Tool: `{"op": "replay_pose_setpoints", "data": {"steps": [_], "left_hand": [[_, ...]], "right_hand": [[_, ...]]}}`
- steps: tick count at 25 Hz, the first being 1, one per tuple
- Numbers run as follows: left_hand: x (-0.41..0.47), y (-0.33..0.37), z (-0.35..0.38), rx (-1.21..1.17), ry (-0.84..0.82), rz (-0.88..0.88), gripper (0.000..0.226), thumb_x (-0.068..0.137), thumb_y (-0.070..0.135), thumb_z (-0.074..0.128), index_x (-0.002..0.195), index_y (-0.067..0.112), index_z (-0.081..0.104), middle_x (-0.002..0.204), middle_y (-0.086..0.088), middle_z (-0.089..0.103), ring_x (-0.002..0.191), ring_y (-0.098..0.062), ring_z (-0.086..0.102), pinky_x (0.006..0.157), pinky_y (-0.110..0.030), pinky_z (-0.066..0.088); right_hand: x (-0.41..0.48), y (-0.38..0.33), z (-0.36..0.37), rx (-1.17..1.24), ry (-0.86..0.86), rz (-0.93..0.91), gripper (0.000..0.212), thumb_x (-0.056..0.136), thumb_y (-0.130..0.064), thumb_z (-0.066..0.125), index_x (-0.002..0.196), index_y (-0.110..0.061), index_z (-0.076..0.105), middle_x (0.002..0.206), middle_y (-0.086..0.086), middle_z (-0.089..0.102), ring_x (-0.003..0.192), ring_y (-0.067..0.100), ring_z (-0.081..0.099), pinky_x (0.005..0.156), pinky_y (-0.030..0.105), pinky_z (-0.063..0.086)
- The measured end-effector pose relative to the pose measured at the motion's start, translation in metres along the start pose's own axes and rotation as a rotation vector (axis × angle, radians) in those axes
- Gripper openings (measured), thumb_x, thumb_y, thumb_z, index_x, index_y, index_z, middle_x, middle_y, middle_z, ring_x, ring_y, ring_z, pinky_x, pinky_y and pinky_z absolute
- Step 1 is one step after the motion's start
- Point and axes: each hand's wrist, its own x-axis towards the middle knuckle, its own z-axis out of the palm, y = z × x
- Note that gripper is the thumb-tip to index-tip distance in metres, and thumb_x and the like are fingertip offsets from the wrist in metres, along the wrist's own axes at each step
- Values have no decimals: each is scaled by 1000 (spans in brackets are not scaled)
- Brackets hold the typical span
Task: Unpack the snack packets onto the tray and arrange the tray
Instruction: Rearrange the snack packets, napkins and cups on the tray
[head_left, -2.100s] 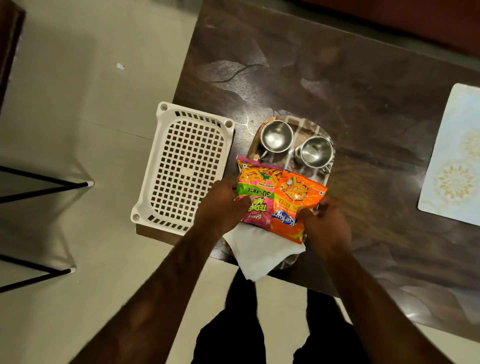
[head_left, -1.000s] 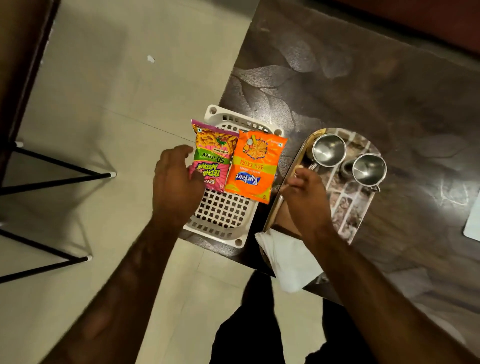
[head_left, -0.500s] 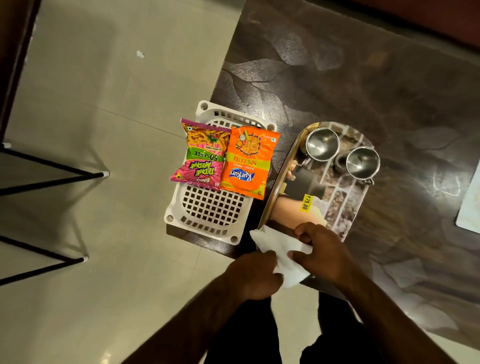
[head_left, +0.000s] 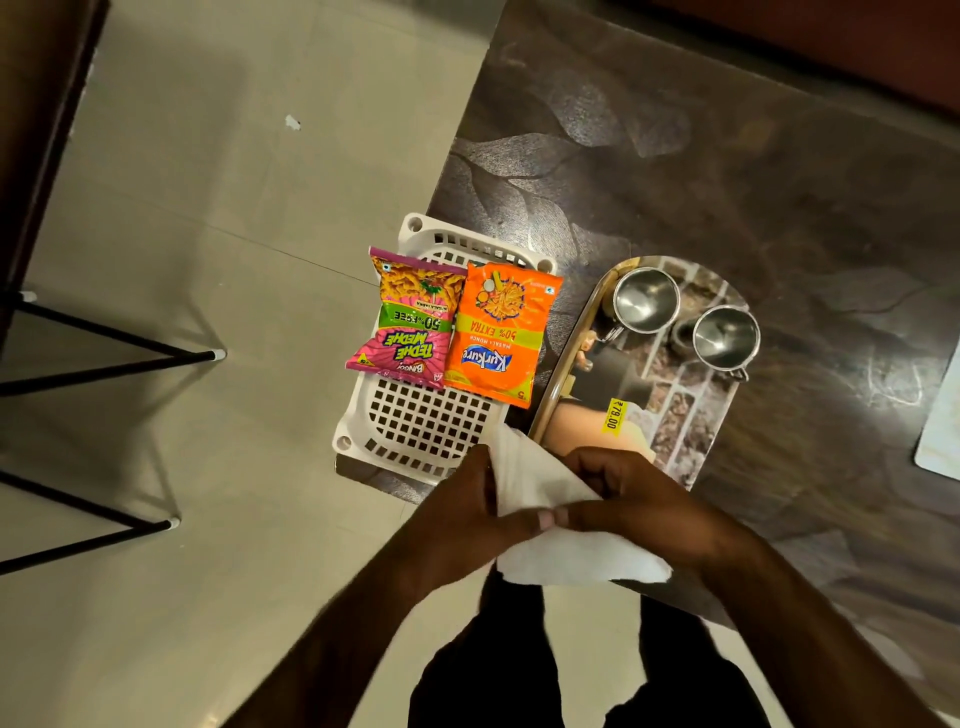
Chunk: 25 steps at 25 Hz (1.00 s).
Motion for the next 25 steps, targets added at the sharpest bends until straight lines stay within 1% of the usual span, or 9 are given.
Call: {"op": "replay_pose_setpoints", "data": {"steps": [3, 7, 10, 12, 14, 16, 20, 22, 25], "left_hand": [[-5, -10, -25, -413, 38, -10, 79, 62, 32, 89, 134, 19, 57, 124, -4, 72, 116, -23, 69, 97, -47, 57], [-4, -29, -58, -414, 233, 0, 47, 72, 19, 88, 116, 19, 71, 109, -5, 79, 102, -28, 75, 77, -43, 63], [7, -40, -81, -385, 455, -34, 34, 83, 4, 78, 113, 14, 67, 102, -7, 79, 97, -33, 75, 70, -47, 64], [12, -40, -89, -192, 537, -121, 36, 86, 12, 77, 117, 10, 57, 105, -13, 75, 96, -39, 73, 70, -50, 62], [10, -36, -89, 334, 706, -260, 52, 83, 31, 77, 119, 11, 46, 112, -18, 66, 92, -46, 69, 70, -47, 54], [5, -22, -82, 635, 865, -168, 54, 79, 32, 76, 118, 15, 43, 114, -17, 59, 91, -46, 66, 70, -46, 48], [26, 38, -38, 493, 552, 265, 38, 84, 18, 75, 115, 10, 55, 108, -4, 54, 101, -30, 59, 78, -39, 47], [51, 77, -8, 505, 455, 446, 43, 84, 20, 75, 121, 8, 56, 118, -9, 54, 108, -25, 55, 87, -39, 48], [92, 127, 22, 573, 440, 520, 67, 80, 23, 76, 139, 10, 45, 137, -14, 45, 121, -31, 52, 95, -43, 49]], "right_hand": [[13, -25, 13, -6, -42, -47, 20, 89, -9, 82, 106, -15, 74, 101, 1, 80, 88, 6, 74, 71, 18, 57], [35, -37, 35, 102, 0, -66, 32, 91, -4, 79, 113, -24, 68, 104, -6, 76, 89, 3, 75, 77, 18, 62], [40, -27, 31, 52, 200, -62, 33, 92, -5, 77, 113, -28, 68, 108, -5, 73, 96, 9, 74, 84, 29, 64], [33, -14, 14, 0, 314, -82, 37, 91, 5, 71, 102, -30, 69, 99, -3, 74, 92, 13, 73, 80, 35, 60], [20, 1, -8, 36, 399, -84, 43, 90, 12, 67, 95, -30, 72, 85, -1, 75, 80, 12, 72, 74, 35, 58], [4, 15, -33, 89, 528, -69, 42, 90, 12, 64, 93, -29, 74, 82, -3, 77, 81, 18, 72, 76, 38, 59], [-13, 19, -88, -145, 976, -102, 23, 90, -18, 65, 108, -33, 68, 101, -2, 75, 92, 21, 72, 89, 46, 61], [-14, 10, -114, -360, 1025, -103, 52, 80, -31, 73, 131, -27, 62, 123, 5, 68, 112, 28, 66, 99, 52, 56], [-1, -4, -129, -450, 849, -93, 98, 64, -48, 72, 154, -23, 45, 141, 9, 54, 134, 29, 50, 113, 43, 45]]}}
